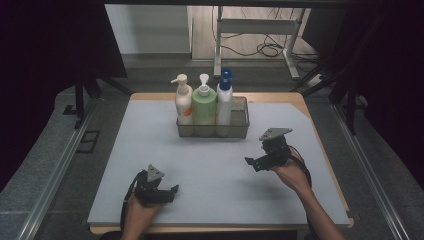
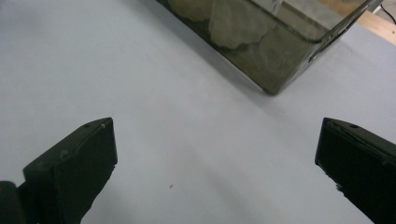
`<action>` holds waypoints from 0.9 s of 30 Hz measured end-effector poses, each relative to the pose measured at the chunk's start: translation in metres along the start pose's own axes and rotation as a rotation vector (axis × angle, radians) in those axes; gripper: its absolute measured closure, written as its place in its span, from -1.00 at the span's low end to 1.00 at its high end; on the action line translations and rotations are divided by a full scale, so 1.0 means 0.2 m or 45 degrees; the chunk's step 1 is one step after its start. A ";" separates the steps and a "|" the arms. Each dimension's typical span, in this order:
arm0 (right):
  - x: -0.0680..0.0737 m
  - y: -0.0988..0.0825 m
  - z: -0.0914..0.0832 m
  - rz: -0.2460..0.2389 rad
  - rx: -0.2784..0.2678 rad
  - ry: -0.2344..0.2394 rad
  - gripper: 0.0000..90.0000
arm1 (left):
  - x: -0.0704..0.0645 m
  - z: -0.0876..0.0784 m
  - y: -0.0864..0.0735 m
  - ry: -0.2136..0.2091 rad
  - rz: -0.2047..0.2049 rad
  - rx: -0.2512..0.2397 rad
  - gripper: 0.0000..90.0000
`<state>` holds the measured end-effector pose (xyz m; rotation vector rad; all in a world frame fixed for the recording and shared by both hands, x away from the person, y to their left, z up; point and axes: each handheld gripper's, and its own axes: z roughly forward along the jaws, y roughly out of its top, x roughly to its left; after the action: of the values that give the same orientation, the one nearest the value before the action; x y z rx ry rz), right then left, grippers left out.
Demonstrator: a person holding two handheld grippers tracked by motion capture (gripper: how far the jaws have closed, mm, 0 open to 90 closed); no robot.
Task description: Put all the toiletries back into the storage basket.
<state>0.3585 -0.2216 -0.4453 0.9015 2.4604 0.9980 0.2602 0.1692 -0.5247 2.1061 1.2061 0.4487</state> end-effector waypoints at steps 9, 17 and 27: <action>0.03 -0.13 -0.04 -0.007 -0.003 -0.007 -1.00 | 0.00 0.00 0.00 0.001 0.001 0.001 -0.72; 0.06 -0.26 -0.05 0.000 0.001 -0.012 -1.00 | 0.00 0.00 0.00 0.001 0.001 0.001 -0.72; 0.11 -0.41 -0.04 0.032 0.024 0.007 -1.00 | 0.00 0.00 0.00 0.001 0.001 0.000 -0.72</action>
<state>0.3036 -0.2560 -0.4994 0.9389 2.4729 0.9880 0.2602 0.1692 -0.5248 2.1066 1.2057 0.4501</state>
